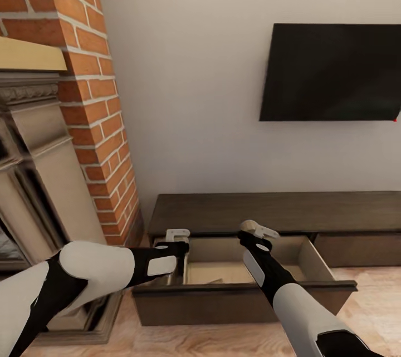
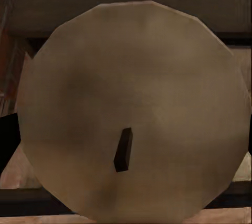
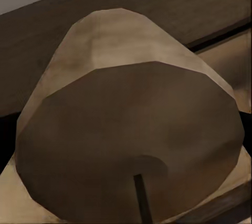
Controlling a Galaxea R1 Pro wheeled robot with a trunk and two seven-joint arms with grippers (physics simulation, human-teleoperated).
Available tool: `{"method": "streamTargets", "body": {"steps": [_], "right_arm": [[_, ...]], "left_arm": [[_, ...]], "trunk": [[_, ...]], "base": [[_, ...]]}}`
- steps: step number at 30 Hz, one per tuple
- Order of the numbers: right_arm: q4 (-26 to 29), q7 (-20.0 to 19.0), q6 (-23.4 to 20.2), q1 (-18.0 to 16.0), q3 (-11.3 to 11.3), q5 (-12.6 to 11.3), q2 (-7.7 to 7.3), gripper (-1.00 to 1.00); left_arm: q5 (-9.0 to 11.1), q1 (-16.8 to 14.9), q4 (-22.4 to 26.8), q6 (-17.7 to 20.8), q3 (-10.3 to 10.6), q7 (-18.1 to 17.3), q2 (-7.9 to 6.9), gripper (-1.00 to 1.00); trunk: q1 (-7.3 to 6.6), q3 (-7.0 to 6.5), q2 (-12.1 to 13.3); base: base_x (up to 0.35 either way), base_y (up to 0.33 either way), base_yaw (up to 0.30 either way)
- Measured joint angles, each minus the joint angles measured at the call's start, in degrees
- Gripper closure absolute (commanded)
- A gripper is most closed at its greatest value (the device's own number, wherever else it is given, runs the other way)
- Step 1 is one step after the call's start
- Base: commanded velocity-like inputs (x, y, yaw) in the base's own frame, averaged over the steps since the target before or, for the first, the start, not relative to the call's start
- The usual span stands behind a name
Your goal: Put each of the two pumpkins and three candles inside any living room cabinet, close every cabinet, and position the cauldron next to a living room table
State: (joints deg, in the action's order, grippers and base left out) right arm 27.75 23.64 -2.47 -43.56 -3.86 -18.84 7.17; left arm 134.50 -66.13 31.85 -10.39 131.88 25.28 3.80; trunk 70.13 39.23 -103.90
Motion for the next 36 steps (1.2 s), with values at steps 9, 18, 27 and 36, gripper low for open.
{"method": "streamTargets", "body": {"steps": [9,18,27,36], "right_arm": [[0.0,0.04,-0.01,-0.01,-0.02,0.15,-0.02,1.0],[0.0,0.06,0.05,0.0,-0.02,0.17,-0.03,1.0],[0.0,0.1,0.04,0.0,0.01,0.18,-0.05,1.0],[0.02,0.01,-0.01,0.0,1.25,0.0,-0.33,1.0]], "left_arm": [[-0.01,-0.01,0.01,-0.53,0.0,0.09,-0.08,1.0],[0.01,-0.02,0.01,-0.48,0.11,0.11,-0.22,1.0],[0.01,-0.01,0.01,-0.53,0.1,0.09,-0.23,1.0],[0.03,-0.01,-0.01,-0.56,0.1,0.1,-0.22,1.0]], "trunk": [[0.02,-0.15,0.0],[-0.01,-0.15,0.0],[0.01,-0.15,0.0],[0.02,-0.45,0.0]], "base": [[0.039,-0.041,-0.071],[0.195,0.153,-0.002],[0.197,0.187,-0.018],[0.017,0.017,-0.237]]}}
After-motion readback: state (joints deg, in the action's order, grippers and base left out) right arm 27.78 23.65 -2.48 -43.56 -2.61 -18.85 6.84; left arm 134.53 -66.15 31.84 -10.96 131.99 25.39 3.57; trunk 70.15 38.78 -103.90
